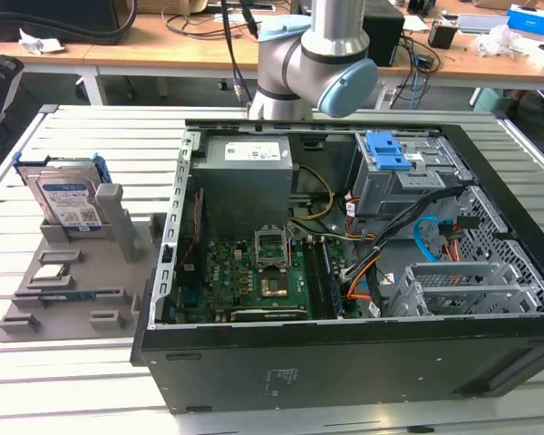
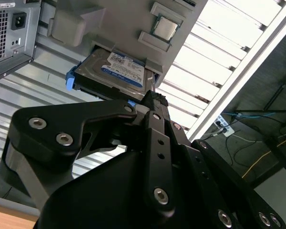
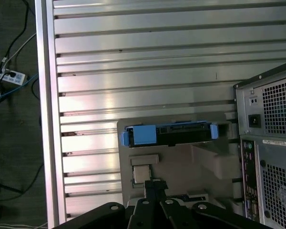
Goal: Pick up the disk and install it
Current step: 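Reach for the disk, then pick up the disk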
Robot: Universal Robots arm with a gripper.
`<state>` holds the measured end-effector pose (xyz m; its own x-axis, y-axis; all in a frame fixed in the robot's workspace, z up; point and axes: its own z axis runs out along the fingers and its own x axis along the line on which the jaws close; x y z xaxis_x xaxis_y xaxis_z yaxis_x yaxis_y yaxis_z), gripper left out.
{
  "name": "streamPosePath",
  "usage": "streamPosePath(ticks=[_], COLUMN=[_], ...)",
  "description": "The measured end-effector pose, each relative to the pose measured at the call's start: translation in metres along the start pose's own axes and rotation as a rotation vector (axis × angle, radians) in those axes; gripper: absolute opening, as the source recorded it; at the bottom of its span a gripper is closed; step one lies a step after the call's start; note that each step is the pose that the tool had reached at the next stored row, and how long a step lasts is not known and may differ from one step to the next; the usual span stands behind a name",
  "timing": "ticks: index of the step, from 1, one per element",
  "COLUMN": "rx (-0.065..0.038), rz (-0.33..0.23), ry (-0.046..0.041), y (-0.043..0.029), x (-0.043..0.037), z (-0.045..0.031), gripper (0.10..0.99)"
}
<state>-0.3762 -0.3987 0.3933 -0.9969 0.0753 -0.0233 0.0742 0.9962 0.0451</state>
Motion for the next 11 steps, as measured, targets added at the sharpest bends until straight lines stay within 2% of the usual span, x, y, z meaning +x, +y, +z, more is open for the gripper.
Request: streamPosePath(ticks=[11], rx=[0.0], rz=[-0.003], ry=[0.0001], y=[0.0], x=[0.0001], z=[0.0], gripper=[0.102])
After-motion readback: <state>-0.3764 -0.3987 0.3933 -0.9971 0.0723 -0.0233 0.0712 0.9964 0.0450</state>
